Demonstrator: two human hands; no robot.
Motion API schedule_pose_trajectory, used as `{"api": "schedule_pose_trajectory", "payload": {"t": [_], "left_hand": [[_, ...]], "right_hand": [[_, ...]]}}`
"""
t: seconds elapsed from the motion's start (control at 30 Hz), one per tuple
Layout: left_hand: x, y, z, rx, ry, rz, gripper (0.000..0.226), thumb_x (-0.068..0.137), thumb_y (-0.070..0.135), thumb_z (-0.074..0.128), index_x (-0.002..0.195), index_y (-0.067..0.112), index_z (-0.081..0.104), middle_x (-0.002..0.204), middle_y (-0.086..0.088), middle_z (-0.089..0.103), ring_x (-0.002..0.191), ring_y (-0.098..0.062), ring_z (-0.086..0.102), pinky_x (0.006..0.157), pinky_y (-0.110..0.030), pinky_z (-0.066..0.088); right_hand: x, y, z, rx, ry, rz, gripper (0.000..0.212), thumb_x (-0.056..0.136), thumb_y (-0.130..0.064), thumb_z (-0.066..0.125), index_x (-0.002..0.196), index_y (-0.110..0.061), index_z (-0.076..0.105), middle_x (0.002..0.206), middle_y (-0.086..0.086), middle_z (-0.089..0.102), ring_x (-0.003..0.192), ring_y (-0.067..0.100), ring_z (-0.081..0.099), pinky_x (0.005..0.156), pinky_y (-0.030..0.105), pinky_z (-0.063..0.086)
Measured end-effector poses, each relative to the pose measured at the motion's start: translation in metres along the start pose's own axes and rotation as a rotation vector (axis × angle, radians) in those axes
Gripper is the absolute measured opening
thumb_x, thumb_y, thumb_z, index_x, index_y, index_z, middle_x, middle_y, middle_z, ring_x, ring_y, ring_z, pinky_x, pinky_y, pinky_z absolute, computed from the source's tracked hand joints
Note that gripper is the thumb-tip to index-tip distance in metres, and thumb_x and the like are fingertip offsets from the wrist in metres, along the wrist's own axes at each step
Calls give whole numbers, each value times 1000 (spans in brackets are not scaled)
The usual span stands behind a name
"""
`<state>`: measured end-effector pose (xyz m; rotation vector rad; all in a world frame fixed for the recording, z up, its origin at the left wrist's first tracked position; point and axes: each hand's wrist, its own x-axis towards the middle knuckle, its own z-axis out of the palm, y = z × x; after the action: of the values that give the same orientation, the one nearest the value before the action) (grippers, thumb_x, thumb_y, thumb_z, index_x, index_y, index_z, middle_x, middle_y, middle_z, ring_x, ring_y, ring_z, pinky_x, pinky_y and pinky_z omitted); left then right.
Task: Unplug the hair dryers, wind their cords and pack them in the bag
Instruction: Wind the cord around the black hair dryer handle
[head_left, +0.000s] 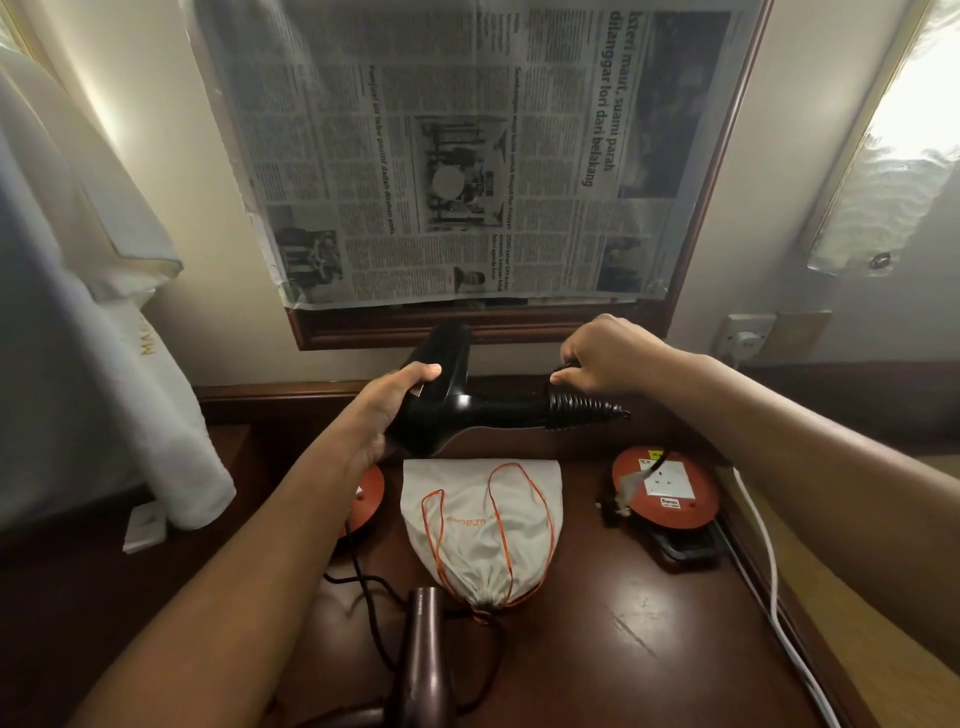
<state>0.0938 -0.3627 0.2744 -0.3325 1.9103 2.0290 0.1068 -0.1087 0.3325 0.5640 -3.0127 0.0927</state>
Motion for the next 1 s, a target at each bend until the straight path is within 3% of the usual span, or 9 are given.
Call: {"api": "schedule_pose_trajectory", "payload": {"t": [0.13,0.23,0.47,0.6,0.7,0.83,1.0], "left_hand": [[5,-4,3,-38,89,71,44,81,37,68,115,12,56,106,-12,62,95,-28,61,82,-40,51],[8,-5,0,-97,119,95,49,76,38,72,116,14,58,114,-12,63,101,-31,61,94,-47,49],[6,-5,-10,-247,98,61,58,71,36,74,122,14,56,117,-15,62,106,-34,60,92,-47,50],[5,-7,-10,-286,112,53,58,71,34,75,121,14,56,117,-16,62,106,-34,60,95,-48,49],[7,-9,-5,-295,124,56,56,73,33,74,122,13,55,116,-15,62,106,-34,60,96,-49,48],[6,-8,2,-318,122,62,52,76,32,72,121,12,55,115,-15,62,105,-33,60,96,-48,48],[5,-3,3,-337,77,58,45,80,32,68,118,13,55,110,-14,63,101,-31,61,88,-44,51]], "right_hand": [[-3,-14,3,26,-57,40,23,90,-25,53,77,-10,64,67,-2,51,70,23,57,63,35,52],[-6,-24,7,105,-96,97,20,91,-22,46,77,-13,58,70,-3,49,72,21,54,62,32,44],[-15,-31,26,311,-118,117,21,98,-12,39,98,-9,60,89,3,56,83,19,50,73,28,35],[-21,-32,45,517,-42,160,19,98,-15,44,99,-5,61,81,3,59,76,19,55,70,31,43],[-24,-35,60,669,34,265,21,96,-19,50,87,-4,60,70,8,61,55,17,52,53,29,45],[-30,-44,75,958,60,369,32,98,-25,51,75,-5,59,57,8,61,37,14,46,41,26,40],[-39,-49,88,1333,-15,475,47,98,-42,44,68,-7,54,45,4,41,36,13,29,38,21,25]]}}
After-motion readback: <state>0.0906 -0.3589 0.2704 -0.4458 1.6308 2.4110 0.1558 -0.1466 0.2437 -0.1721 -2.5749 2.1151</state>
